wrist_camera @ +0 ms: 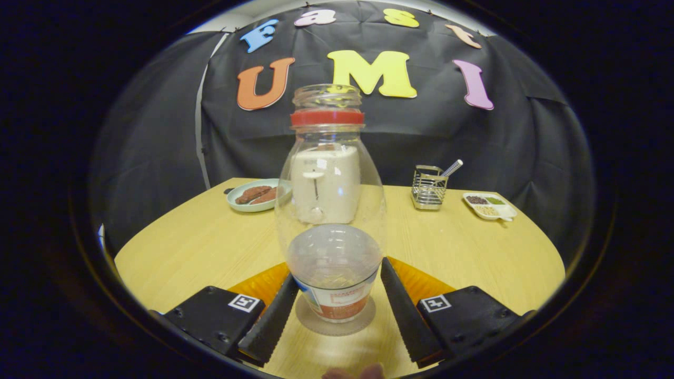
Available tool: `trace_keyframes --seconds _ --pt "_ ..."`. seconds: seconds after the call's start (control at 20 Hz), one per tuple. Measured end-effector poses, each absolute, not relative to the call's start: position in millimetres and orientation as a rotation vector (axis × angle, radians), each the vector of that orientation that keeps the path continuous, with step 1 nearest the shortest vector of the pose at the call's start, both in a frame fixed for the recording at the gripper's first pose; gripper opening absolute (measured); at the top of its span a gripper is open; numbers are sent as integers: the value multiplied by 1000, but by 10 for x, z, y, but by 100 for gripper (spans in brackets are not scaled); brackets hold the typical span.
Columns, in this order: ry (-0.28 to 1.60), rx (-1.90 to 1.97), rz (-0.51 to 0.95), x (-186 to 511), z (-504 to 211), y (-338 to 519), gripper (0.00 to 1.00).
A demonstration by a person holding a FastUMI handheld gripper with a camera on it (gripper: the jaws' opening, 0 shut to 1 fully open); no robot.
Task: Take the bottle from table, then pour the juice into the cup, finally place the bottle on the coaster
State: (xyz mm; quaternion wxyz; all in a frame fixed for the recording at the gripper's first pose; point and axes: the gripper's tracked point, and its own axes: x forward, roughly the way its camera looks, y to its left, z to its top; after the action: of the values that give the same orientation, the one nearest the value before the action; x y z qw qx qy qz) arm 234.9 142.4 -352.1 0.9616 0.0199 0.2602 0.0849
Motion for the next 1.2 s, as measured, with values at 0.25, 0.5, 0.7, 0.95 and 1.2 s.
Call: trace_keyframes --seconds 0.25,0.5,0.7,0.95,1.2 --pt "461 59 186 2267 -3219 1426 96" --pt "385 68 171 2208 -2763 1371 100" --pt "343 77 182 1973 -2372 1342 100" --pt "212 64 114 1554 -1611 990 100" --pt "76 76 12 861 -916 658 100"
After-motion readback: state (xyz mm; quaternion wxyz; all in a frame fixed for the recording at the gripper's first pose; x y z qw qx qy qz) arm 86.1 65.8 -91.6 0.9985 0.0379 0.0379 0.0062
